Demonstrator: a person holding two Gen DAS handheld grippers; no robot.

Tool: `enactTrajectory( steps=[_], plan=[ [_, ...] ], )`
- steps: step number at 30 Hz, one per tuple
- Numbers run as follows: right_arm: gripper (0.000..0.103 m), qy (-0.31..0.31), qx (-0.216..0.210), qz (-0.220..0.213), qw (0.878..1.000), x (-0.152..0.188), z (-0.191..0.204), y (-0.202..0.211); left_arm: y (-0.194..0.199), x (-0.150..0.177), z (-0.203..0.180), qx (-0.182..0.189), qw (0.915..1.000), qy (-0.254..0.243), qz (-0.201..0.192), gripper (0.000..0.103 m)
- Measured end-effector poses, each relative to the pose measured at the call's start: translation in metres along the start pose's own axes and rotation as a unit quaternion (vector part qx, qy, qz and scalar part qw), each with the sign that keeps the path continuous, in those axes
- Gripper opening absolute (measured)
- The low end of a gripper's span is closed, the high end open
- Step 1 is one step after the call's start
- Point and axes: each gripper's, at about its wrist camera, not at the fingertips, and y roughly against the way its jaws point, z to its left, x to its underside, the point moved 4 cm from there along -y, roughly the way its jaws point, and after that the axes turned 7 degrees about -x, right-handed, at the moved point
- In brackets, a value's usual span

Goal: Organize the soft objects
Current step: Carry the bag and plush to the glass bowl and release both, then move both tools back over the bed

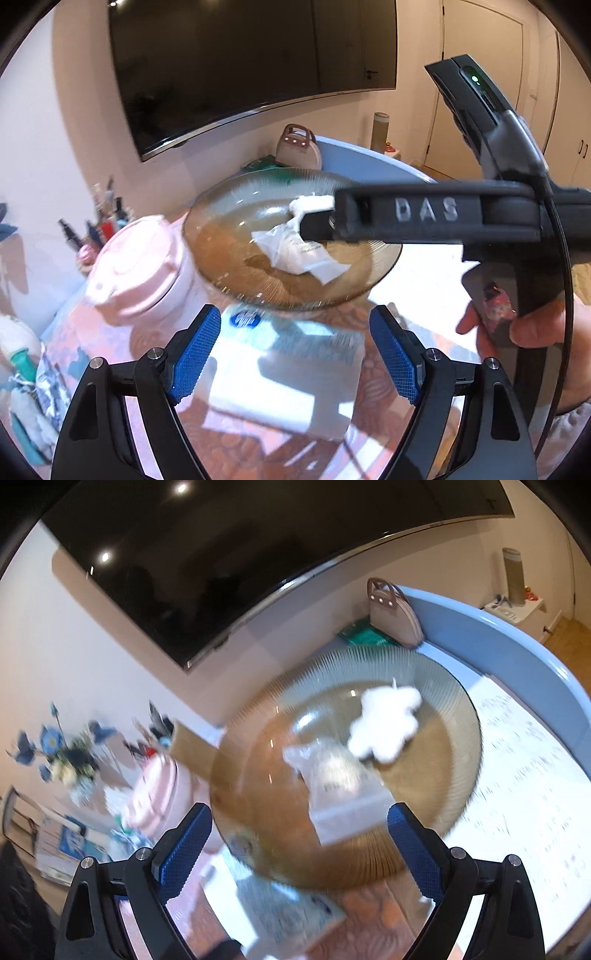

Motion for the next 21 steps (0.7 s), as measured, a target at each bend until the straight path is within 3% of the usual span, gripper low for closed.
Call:
enactTrajectory(
  steps=[11,21],
  plan=[
    [0.096,0.053,0.007,0.043,0.998,0.065,0.06,-0.009,0.036,0.059,0.065,-0.074,0.996,0.047,0.018,0.082],
    [0.096,0.118,-0.005,0.097,0.988,0.109,0.139,-0.054,0.053,0.131,0.161,-0.146,0.9804,0.122,0.05,0.082]
  ],
)
